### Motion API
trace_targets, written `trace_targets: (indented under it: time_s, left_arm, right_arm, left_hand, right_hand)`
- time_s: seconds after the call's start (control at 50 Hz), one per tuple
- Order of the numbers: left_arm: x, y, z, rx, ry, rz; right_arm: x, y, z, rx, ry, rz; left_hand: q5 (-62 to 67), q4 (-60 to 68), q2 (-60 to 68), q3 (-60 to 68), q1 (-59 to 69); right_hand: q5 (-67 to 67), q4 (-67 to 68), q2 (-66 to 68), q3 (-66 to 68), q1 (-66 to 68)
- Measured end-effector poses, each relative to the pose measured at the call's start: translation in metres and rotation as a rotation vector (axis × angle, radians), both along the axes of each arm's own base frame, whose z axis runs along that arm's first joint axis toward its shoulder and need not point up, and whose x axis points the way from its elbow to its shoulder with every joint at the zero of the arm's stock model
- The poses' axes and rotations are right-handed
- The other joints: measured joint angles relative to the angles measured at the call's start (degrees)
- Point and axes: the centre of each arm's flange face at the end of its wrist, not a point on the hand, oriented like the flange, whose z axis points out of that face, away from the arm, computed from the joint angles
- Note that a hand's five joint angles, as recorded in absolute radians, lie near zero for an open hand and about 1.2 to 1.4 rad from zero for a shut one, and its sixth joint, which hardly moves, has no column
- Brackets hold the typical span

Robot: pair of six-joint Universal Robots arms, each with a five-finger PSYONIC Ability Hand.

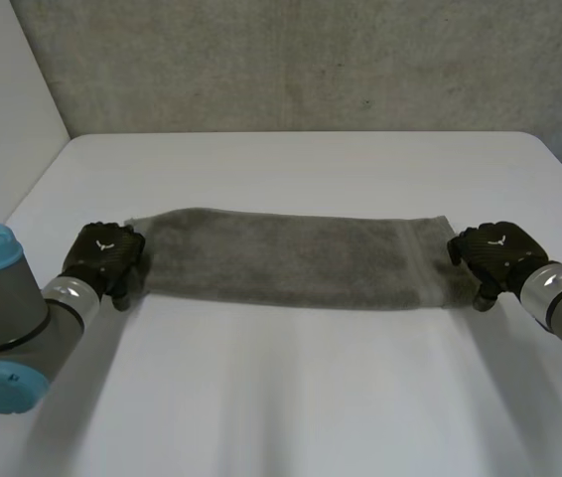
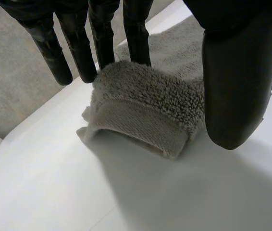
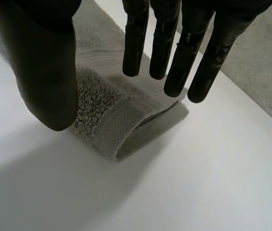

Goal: Fold the towel.

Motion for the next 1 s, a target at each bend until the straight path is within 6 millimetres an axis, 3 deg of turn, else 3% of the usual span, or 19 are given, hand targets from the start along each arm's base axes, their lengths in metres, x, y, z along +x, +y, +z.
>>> trace_targets:
  time_s: [0.22, 0.36, 0.46, 0.6, 0.68, 0.88, 1.0]
  left_arm:
    - [-0.002, -0.01, -0.005, -0.029, 0.006, -0.001]
    - [-0.001, -0.014, -0.001, -0.056, 0.012, 0.002]
    - [-0.002, -0.013, 0.001, -0.064, 0.015, 0.0]
    - [-0.002, -0.015, 0.001, -0.069, 0.016, -0.004]
    - [-0.003, -0.017, 0.0, -0.074, 0.016, -0.004]
    - [-0.003, -0.019, 0.0, -0.077, 0.017, -0.003]
    - [-0.004, -0.016, 0.01, -0.094, 0.025, -0.008]
  right_arm:
    - [0.005, -0.007, -0.021, 0.013, -0.006, 0.021]
    - [0.004, -0.012, -0.025, 0.019, -0.006, 0.021]
    - [0.0, -0.02, -0.023, 0.005, -0.006, 0.006]
    - [-0.037, -0.046, -0.001, -0.059, -0.009, -0.096]
    - [-0.049, -0.05, 0.003, -0.069, -0.006, -0.126]
    - [-0.049, -0.044, -0.002, -0.044, -0.009, -0.119]
    - [-0.049, -0.043, -0.002, -0.044, -0.009, -0.117]
  left_hand:
    - [0.0, 0.0, 0.0, 0.01, 0.0]
    - [0.0, 0.0, 0.0, 0.01, 0.0]
    - [-0.02, 0.0, 0.0, 0.0, 0.0]
    - [-0.03, 0.0, 0.0, 0.0, 0.0]
    - [-0.03, 0.0, 0.0, 0.0, 0.0]
    - [0.0, -0.01, 0.0, 0.0, -0.02]
    - [-0.03, -0.02, -0.01, -0.04, -0.11]
  right_hand:
    - [18.6, 18.63, 19.25, 18.42, 19.66]
    - [38.96, 38.71, 38.22, 37.57, 39.22]
    - [40.21, 41.57, 38.51, 40.82, 39.6]
    - [40.21, 41.58, 38.51, 40.95, 39.61]
    - [40.22, 41.58, 38.51, 41.05, 39.62]
    - [40.22, 41.58, 38.51, 41.18, 39.62]
    - [40.22, 41.58, 38.51, 41.19, 39.62]
